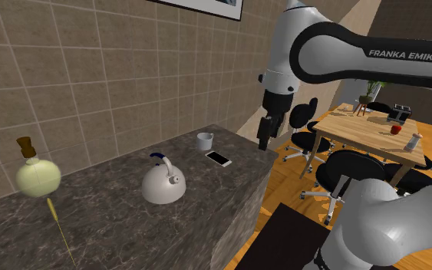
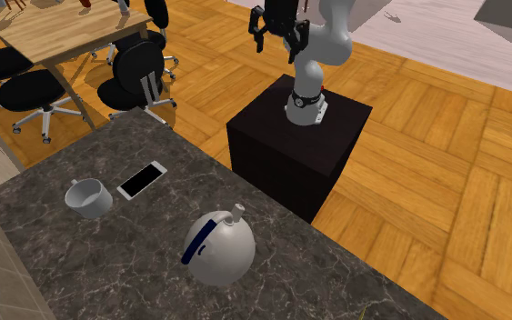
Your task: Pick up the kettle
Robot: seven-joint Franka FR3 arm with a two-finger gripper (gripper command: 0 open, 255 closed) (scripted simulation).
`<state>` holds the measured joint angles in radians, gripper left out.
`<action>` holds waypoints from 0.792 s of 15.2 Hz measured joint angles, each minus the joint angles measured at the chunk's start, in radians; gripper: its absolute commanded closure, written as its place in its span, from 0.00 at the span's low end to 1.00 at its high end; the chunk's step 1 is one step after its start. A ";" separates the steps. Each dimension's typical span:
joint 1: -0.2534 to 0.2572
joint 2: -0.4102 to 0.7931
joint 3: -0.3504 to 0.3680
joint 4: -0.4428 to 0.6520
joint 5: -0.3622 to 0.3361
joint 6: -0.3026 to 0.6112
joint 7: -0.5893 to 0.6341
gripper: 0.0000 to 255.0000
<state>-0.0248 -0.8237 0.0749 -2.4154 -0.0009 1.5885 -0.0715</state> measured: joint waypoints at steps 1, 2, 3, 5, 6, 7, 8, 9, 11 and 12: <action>0.000 0.000 0.000 0.000 0.000 0.000 0.000 0.00; 0.000 0.014 0.004 0.000 0.003 0.015 0.006 0.00; 0.000 0.037 0.009 0.001 0.007 0.039 0.013 0.00; 0.001 0.094 0.026 0.008 0.017 0.094 0.035 0.00; -0.001 0.131 0.033 0.019 0.020 0.121 0.044 0.00; -0.002 0.164 0.039 0.031 0.023 0.146 0.053 0.00; -0.004 0.199 0.044 0.037 0.024 0.177 0.061 0.00; -0.007 0.247 0.050 0.057 0.025 0.209 0.071 0.00; -0.010 0.303 0.059 0.065 0.027 0.263 0.086 0.00; -0.012 0.340 0.065 0.080 0.026 0.288 0.095 0.00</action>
<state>-0.0369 -0.4840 0.1400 -2.3355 0.0253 1.8761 0.0238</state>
